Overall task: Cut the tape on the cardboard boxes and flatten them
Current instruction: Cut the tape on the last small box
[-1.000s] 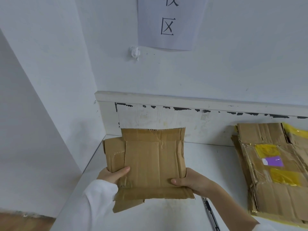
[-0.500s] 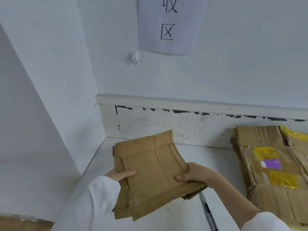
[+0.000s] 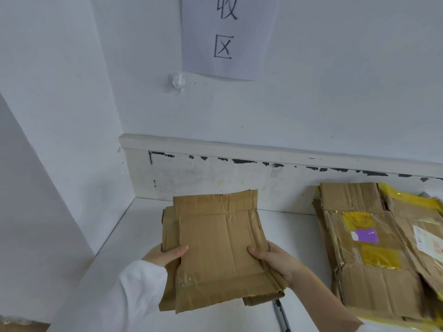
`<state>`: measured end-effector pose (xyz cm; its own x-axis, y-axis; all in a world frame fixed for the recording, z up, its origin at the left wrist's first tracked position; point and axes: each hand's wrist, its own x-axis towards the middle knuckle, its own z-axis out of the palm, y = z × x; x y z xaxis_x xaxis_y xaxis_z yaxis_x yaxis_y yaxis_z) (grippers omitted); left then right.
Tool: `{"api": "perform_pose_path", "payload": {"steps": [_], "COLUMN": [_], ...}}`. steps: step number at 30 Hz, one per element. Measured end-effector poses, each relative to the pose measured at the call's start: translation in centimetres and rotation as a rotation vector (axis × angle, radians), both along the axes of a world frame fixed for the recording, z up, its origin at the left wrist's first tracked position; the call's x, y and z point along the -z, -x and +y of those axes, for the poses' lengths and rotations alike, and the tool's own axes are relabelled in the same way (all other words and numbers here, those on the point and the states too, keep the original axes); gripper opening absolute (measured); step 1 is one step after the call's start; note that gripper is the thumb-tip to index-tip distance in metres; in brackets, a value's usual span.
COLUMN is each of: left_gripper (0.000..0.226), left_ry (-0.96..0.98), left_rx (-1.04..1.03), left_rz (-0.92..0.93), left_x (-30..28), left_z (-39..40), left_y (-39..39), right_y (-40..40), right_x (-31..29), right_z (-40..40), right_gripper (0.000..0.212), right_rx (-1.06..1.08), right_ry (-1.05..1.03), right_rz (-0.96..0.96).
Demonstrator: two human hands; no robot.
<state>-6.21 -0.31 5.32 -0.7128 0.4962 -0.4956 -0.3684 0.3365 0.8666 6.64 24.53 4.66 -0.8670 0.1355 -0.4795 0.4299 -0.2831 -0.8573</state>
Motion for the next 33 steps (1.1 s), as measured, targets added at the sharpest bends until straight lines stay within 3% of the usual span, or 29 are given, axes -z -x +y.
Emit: {"api": "perform_pose_path", "payload": {"steps": [2, 5, 7, 15, 21, 25, 28, 33], "left_gripper": [0.134, 0.076, 0.061, 0.064, 0.101, 0.081, 0.068, 0.077], "left_ry": [-0.025, -0.020, 0.001, -0.009, -0.116, -0.025, -0.082, 0.074], "left_rx": [0.047, 0.064, 0.059, 0.228, 0.240, 0.260, 0.289, 0.503], "left_rz": [-0.003, 0.021, 0.060, 0.125, 0.320, 0.600, 0.815, 0.930], "left_x": [0.1, 1.1, 1.6, 1.2, -0.6, -1.0, -0.1, 1.1], "left_z": [1.1, 3.6, 5.9, 16.7, 23.9, 30.1, 36.0, 45.4], "left_y": [-0.7, -1.5, -2.1, -7.1, -12.1, -14.8, -16.0, -16.0], "right_y": [-1.1, -3.4, -5.3, -14.4, -19.4, -20.9, -21.4, -20.8], "right_x": [0.1, -0.7, -1.0, -3.3, -5.2, -4.8, -4.0, -3.8], "right_z": [1.1, 2.7, 3.8, 7.7, 13.6, 19.8, 26.3, 37.1], "right_gripper": [0.042, 0.048, 0.058, 0.081, 0.084, 0.083, 0.085, 0.087], "right_rx": [0.035, 0.056, 0.122, 0.424, 0.494, 0.520, 0.524, 0.368], "right_ry": [-0.006, -0.149, -0.282, -0.689, -0.812, -0.848, -0.877, -0.955], "right_rz": [-0.002, -0.040, -0.080, -0.298, -0.291, -0.232, -0.185, -0.108]}}
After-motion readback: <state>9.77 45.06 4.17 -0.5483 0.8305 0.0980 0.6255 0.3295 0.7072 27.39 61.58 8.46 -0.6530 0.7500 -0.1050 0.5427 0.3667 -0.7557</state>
